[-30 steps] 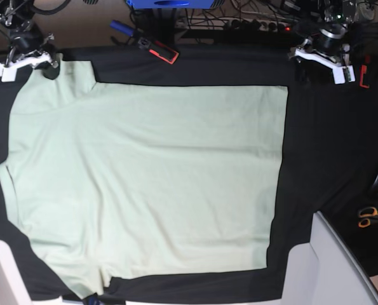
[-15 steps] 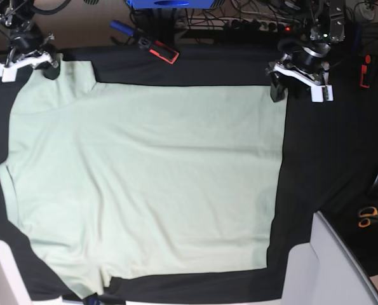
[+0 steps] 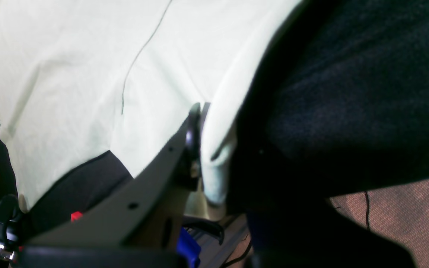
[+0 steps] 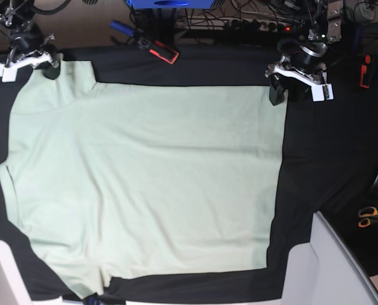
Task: Fold the T-shirt properly
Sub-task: 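Move the left gripper to the opposite corner of that shirt edge and grasp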
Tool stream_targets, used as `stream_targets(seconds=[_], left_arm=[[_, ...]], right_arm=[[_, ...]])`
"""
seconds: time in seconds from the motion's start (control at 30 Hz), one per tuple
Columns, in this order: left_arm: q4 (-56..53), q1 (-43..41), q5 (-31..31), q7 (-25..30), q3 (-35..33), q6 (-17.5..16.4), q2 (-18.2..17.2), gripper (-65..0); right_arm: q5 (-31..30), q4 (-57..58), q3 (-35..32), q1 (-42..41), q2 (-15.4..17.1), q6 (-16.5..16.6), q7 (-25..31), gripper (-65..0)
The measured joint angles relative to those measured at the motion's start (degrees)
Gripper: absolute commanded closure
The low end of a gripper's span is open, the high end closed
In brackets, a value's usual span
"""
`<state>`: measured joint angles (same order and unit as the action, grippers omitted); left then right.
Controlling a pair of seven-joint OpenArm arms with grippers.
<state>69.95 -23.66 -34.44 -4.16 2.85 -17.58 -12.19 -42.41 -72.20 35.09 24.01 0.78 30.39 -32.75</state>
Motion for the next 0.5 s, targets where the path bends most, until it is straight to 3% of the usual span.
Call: stream_targets(seconds=[0.1,0.13,0.27,0.37,0.5], left_arm=[[0.00,0.02,0.04,0.83,-0.02,0.83,0.57,-37.5],[0.00,0.02,0.04,0.83,-0.20,0.85,0.59,-34.4],[-0.28,0.39,0.00,1.11,-2.23,2.03,0.42,-12.9],[-0.39,0.44,-0.13,0.83,-2.64,2.12,0.57,-1.7],[-0.48,0.44,-0.20,0.63,-2.69,2.10,0.63,0.0]], right_arm=[[0.00,0.00,0.00,0.00,0.00,0.00,0.00,0.0],[0.00,0.00,0.00,0.00,0.00,0.00,0.00,0.0],[0.00,0.00,0.00,0.00,0.00,0.00,0.00,0.0],[0.00,0.00,0.00,0.00,0.00,0.00,0.00,0.0],[0.00,0.00,0.00,0.00,0.00,0.00,0.00,0.0]])
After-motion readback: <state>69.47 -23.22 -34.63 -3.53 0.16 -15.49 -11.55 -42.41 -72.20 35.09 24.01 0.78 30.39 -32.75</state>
